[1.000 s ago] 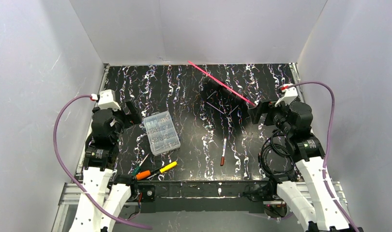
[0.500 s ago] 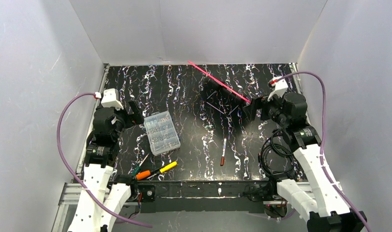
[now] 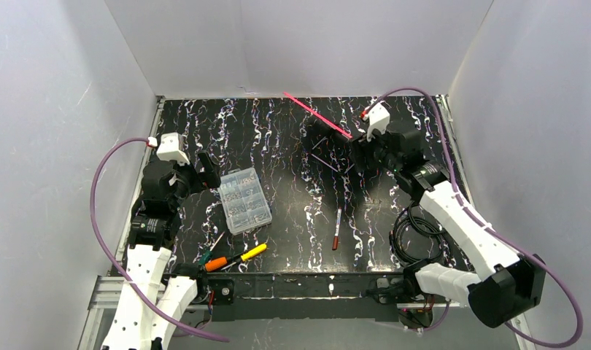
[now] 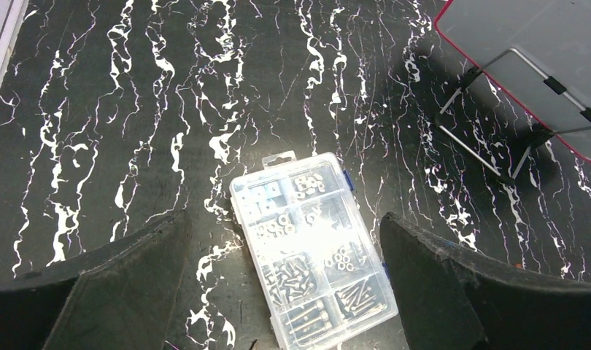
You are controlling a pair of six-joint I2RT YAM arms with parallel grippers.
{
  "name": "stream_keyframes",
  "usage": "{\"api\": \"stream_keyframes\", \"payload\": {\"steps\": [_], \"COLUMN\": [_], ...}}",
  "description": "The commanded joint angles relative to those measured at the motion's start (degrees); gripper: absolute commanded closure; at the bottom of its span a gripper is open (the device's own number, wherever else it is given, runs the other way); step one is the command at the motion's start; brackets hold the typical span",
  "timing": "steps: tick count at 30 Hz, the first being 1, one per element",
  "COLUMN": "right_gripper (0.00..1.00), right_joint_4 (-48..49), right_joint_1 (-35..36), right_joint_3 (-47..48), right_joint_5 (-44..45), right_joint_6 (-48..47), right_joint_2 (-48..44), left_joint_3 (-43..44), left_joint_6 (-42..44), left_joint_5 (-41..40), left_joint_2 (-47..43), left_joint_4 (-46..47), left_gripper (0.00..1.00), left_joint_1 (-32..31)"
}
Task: Write a sentence on the whiteboard
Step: Adjust the whiteboard at the center of the board.
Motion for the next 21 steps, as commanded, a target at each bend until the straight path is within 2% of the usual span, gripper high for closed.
{"api": "stream_keyframes", "payload": {"steps": [1, 4, 8, 12, 17, 21], "right_gripper": [0.26, 0.35, 0.55, 0.69, 0.80, 0.83], "right_joint_4": [2.7, 3.0, 2.1, 1.9, 0.2, -0.5], "right_joint_1": [2.4, 3.1, 4.0, 5.4, 7.4, 8.6], "right_joint_3": [4.7, 4.9, 5.3, 5.3, 5.8, 6.0], "right_joint_5": [7.7, 8.8, 9.7, 9.6, 10.7, 11.3], "right_joint_6": [-4.6, -5.3, -5.8, -5.8, -5.2, -2.8], "right_joint_2": [2.5, 3.5, 4.5, 4.2, 4.8, 5.1], "left_joint_3": [-0.2, -0.3, -0.4, -0.5, -0.5, -0.5], "left_joint_6": [0.8, 0.8, 0.9, 1.0, 1.1, 1.1], "left_joint_5": [2.0, 2.5, 3.1, 3.5, 3.5, 3.5], "left_joint_2": [-0.1, -0.1, -0.2, -0.4, -0.6, -0.7], "left_joint_4": [0.7, 0.9, 1.0, 1.1, 1.2, 1.2], "left_gripper": [0.01, 0.01, 0.01, 0.01, 0.01, 0.01], "left_joint_1": [0.2, 0.2, 0.1, 0.1, 0.0, -0.1]}}
